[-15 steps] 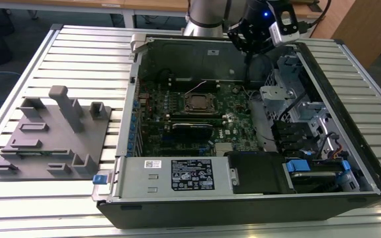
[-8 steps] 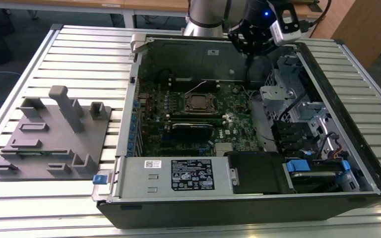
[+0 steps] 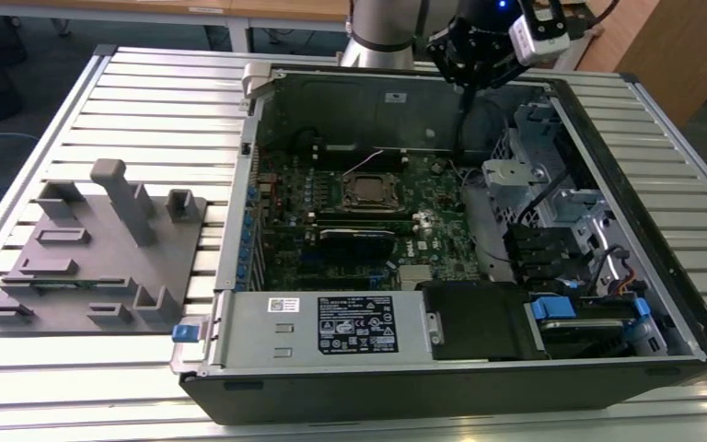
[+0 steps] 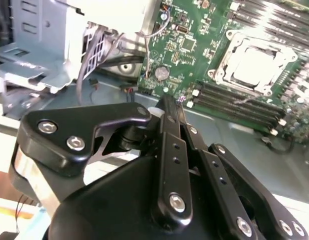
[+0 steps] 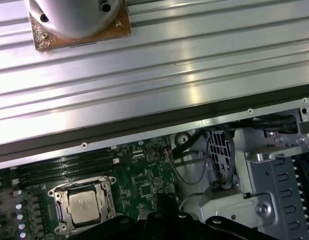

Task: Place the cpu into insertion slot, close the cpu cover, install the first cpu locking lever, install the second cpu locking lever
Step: 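Install the first cpu locking lever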

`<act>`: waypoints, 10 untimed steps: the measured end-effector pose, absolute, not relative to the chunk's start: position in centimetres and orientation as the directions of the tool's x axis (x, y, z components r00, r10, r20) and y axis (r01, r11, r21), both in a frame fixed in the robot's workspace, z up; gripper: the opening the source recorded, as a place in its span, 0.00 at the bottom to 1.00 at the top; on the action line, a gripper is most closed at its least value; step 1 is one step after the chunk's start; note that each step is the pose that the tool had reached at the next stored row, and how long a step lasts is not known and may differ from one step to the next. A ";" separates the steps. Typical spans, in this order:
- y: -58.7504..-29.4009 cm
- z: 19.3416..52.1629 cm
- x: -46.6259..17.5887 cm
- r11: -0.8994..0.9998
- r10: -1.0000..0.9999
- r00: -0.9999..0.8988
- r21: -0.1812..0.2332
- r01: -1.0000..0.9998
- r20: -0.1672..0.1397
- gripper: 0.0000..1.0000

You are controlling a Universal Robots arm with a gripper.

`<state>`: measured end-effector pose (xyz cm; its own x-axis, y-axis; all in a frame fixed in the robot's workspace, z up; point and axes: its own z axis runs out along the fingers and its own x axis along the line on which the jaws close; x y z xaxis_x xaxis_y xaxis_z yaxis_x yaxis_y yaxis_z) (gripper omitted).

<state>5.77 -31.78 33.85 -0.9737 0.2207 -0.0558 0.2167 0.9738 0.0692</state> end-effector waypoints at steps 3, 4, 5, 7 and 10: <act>-31.8 35.0 5.8 0.974 0.221 -0.974 0.069 0.217 -0.056 0.10; -31.8 35.0 5.8 0.974 0.221 -0.974 0.069 0.217 -0.056 0.10; -31.8 35.0 5.8 0.974 0.221 -0.974 0.069 0.217 -0.056 0.10; -31.8 35.0 5.8 0.974 0.221 -0.974 0.069 0.217 -0.056 0.10; -31.8 35.0 5.8 0.974 0.221 -0.974 0.069 0.217 -0.056 0.10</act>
<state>5.77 -31.78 35.00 -0.9737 0.2207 -0.0558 0.2167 0.9738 0.0692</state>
